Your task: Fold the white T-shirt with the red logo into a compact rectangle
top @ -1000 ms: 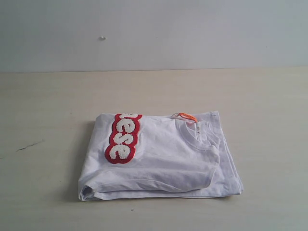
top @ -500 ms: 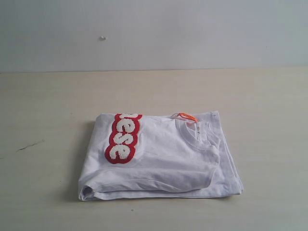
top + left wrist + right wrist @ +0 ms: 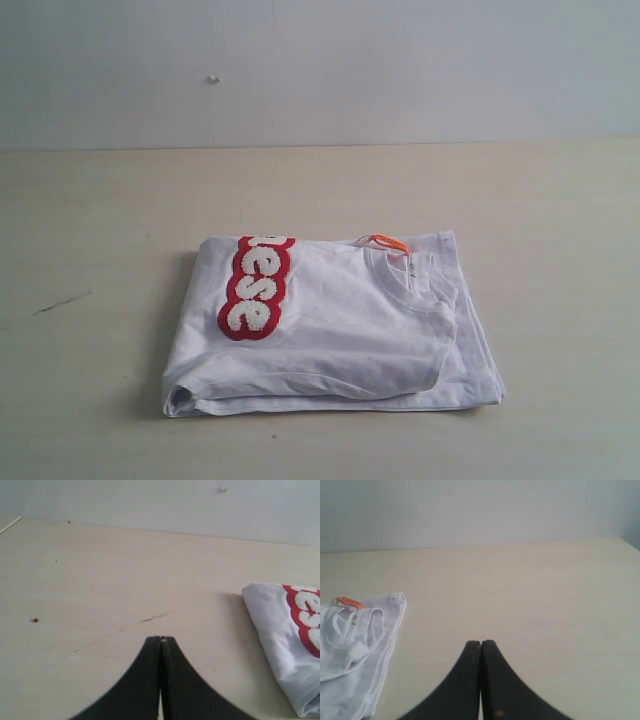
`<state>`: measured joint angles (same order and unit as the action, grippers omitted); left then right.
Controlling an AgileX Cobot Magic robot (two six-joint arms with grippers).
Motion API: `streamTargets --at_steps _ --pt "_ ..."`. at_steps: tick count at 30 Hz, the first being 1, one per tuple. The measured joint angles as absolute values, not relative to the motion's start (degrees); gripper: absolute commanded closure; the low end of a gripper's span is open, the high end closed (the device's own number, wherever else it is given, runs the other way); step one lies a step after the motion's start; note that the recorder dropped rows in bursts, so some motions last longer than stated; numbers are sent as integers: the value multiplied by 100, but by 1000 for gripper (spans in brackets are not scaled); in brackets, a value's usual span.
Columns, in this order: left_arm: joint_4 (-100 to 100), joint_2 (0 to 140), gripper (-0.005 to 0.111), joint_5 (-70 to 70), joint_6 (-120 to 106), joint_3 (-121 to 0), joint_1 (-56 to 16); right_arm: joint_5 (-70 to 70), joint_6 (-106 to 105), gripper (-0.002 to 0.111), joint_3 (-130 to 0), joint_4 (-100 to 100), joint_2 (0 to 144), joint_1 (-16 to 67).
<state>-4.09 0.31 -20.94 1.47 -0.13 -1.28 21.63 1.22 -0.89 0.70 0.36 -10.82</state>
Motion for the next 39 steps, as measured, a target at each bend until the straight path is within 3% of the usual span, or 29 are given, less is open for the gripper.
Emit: streamTargets --at_steps 39 --pt "-409 31 107 -2094 147 -13 -128 2015 165 108 -24 70 36 -1082"
